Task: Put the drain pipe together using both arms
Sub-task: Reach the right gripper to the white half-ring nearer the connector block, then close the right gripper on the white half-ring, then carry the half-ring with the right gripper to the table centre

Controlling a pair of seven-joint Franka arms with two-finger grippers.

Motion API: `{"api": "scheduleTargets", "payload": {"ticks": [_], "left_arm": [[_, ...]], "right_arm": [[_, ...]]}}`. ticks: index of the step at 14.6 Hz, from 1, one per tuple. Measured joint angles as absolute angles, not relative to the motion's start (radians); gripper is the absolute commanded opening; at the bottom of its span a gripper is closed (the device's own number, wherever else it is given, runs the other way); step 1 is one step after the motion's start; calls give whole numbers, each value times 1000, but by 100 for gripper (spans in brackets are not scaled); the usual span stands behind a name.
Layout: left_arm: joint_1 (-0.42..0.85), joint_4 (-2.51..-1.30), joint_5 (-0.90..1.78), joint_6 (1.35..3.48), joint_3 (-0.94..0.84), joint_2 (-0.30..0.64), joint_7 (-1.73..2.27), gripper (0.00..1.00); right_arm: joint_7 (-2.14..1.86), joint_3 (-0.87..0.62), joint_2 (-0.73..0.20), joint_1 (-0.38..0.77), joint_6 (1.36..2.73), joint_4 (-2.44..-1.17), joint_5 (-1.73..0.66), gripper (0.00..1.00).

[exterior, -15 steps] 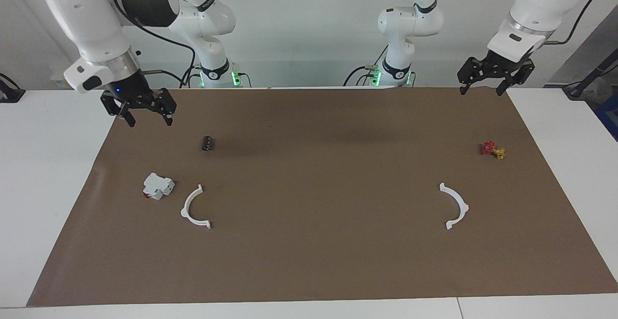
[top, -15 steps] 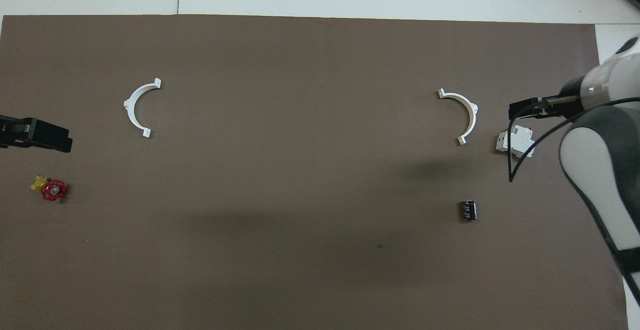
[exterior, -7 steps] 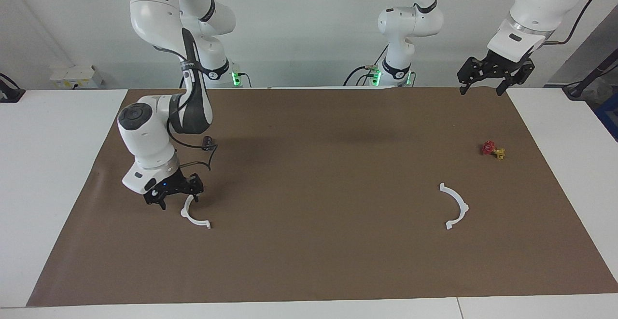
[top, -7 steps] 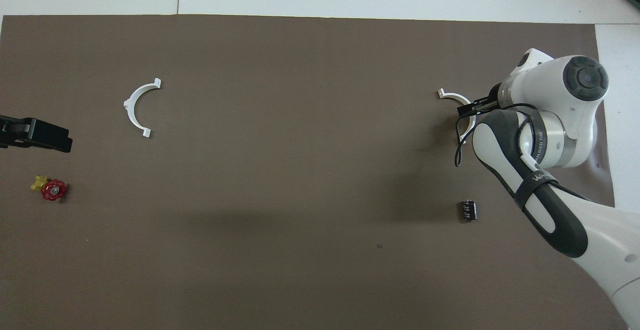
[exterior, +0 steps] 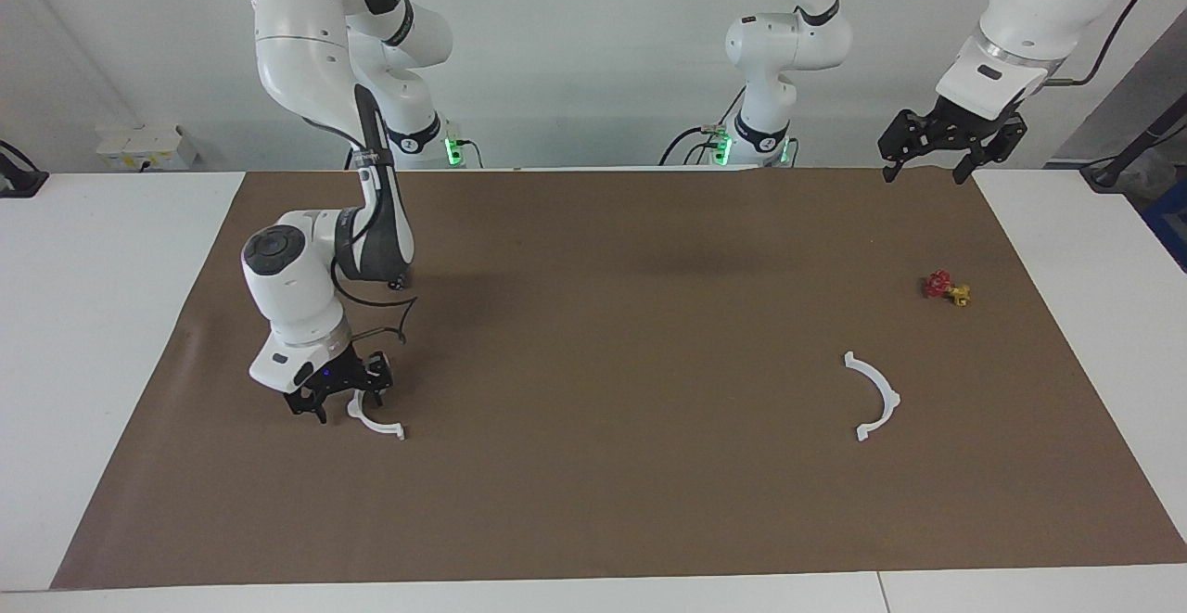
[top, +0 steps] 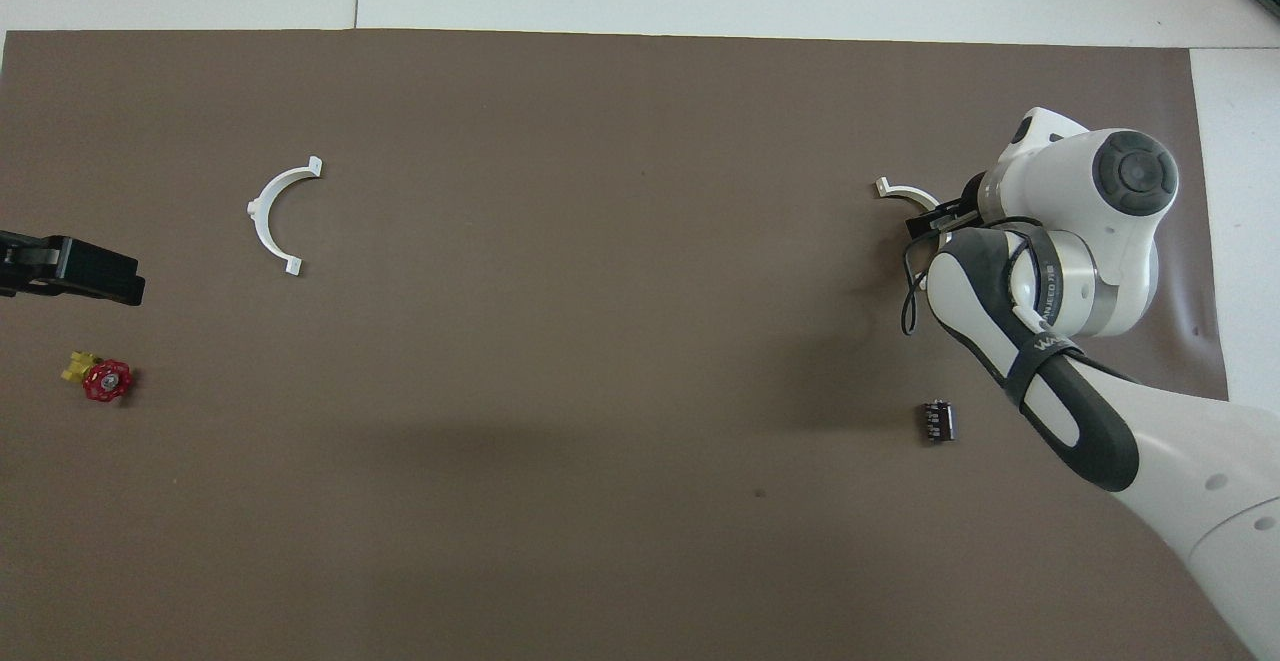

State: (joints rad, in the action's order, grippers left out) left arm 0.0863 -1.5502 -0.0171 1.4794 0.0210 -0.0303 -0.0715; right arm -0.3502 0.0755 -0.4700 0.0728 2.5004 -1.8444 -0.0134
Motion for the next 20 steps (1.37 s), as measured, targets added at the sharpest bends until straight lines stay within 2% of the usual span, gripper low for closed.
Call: {"api": "scheduleTargets", "payload": {"ticks": [5,6,7,8,14,17,20], "left_arm": [[86,-1550,-17,1479,21,-30,-72,100],[86,-1550,-17,1479,21,-30,-72,100],[86,-1550,-17,1479,21,-30,-72,100],[86,-1550,-17,1479,21,-30,-72,100],[86,-1550,-17,1479,21,-30,-72,100],[86,-1550,-17,1479,21,-30,-72,100],[86,-1550,-17,1479,21,-30,-72,100]], "right_arm": [[-350,75,-474,72,2500,-1844,-15,65],[-350,75,-475,72,2500,-1844,-22,56],[-350,75,-476,71,2500,-1844,-30,32],[-354,75,-477,72,2500,-1844,-36,0],[-375,70,-474,75,2480,-1826,-65,0],[-281,65,-455,118,2338,-1746,-69,0],[-107,63,-416,229,2198,-1667,-69,0]]}}
